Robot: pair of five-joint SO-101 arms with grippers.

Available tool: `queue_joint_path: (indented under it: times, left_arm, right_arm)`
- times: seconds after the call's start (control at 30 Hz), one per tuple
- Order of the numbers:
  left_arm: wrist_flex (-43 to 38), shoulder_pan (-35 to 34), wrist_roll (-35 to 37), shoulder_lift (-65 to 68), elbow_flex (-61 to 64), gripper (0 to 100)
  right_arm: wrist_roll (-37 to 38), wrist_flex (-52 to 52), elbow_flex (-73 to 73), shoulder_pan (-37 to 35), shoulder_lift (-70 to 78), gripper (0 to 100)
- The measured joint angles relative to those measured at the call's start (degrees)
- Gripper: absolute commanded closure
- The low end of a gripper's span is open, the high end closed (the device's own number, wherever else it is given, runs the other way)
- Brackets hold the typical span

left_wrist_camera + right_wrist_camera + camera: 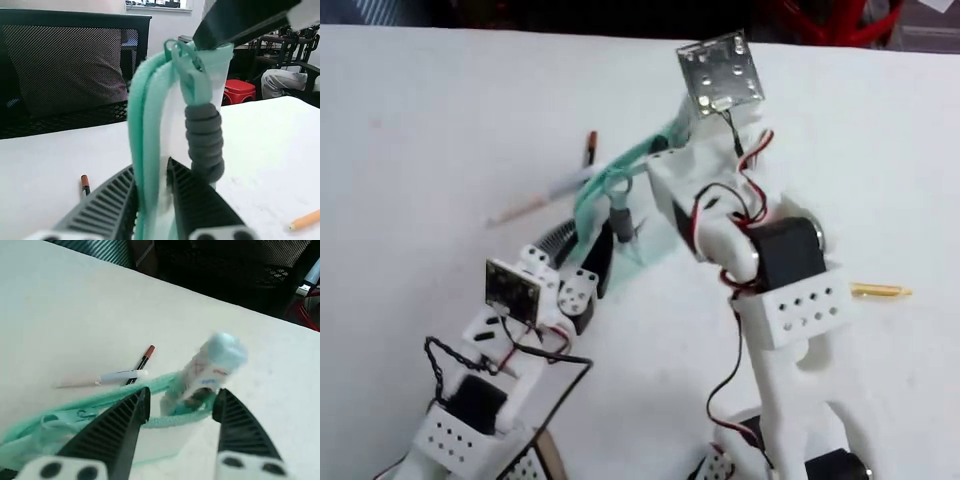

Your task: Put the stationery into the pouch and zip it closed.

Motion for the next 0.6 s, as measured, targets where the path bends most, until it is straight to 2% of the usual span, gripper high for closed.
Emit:
queue_joint_path:
  times: [0.17,0.33,0.43,0.6]
  left_arm:
    - [-0.1,-0.3,0.0,-0.1,0.0,86]
    - [1.1,-0.1,0.0,-0.7,-0.1,86]
    - [2.0,-0.1,0.0,-0.7,-0.1,86]
    - [2.1,-0.1,0.0,-0.7,-0.1,86]
  right_arm:
    - [0.0,0.7,-0.4,0.0,-1.2,88.5]
    - [0.0,0.8,-0.3,-0.8,-1.8,88.5]
    - [0.0,0.8,-0.9,2.2,-3.3,88.5]
    - [2.6,2.0,-1.7,11.8,-4.7,88.5]
